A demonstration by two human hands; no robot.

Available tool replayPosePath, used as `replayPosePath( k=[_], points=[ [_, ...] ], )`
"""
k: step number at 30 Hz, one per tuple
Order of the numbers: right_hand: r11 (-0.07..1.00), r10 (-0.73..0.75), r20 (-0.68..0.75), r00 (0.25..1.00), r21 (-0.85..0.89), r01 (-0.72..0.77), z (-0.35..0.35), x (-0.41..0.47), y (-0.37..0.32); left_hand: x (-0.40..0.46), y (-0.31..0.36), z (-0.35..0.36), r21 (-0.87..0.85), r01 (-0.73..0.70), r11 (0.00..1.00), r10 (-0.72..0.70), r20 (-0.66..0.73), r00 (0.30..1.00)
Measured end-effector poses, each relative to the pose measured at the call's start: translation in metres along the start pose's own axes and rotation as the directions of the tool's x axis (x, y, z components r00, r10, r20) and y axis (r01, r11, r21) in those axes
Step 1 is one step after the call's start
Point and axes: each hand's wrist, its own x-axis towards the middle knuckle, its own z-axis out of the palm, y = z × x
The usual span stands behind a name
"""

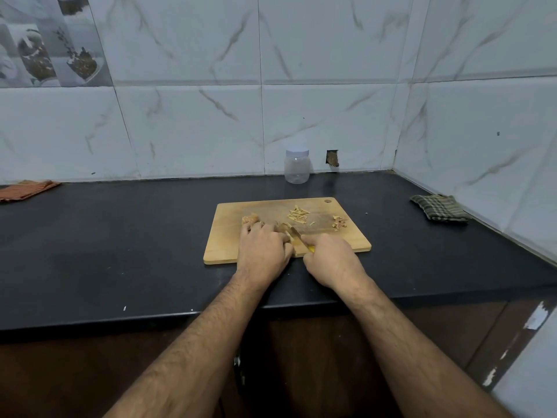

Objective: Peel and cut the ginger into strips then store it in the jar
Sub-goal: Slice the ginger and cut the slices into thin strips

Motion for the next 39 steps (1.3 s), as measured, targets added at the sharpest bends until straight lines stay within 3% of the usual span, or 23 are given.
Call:
replayPosePath(
  k=[24,39],
  points=[
    [0.999,-0.030,0.034,0.999,-0.036,0.031,0.004,0.004,-0.016,0.002,0.000,0.001,-0.013,0.022,1.000,-0.022,0.007,1.000],
    [0.999,0.027,0.051,0.998,-0.036,-0.025,-0.004,-0.015,0.003,-0.002,0.003,-0.004,0.010,0.024,1.000,-0.024,0.011,1.000]
  ],
)
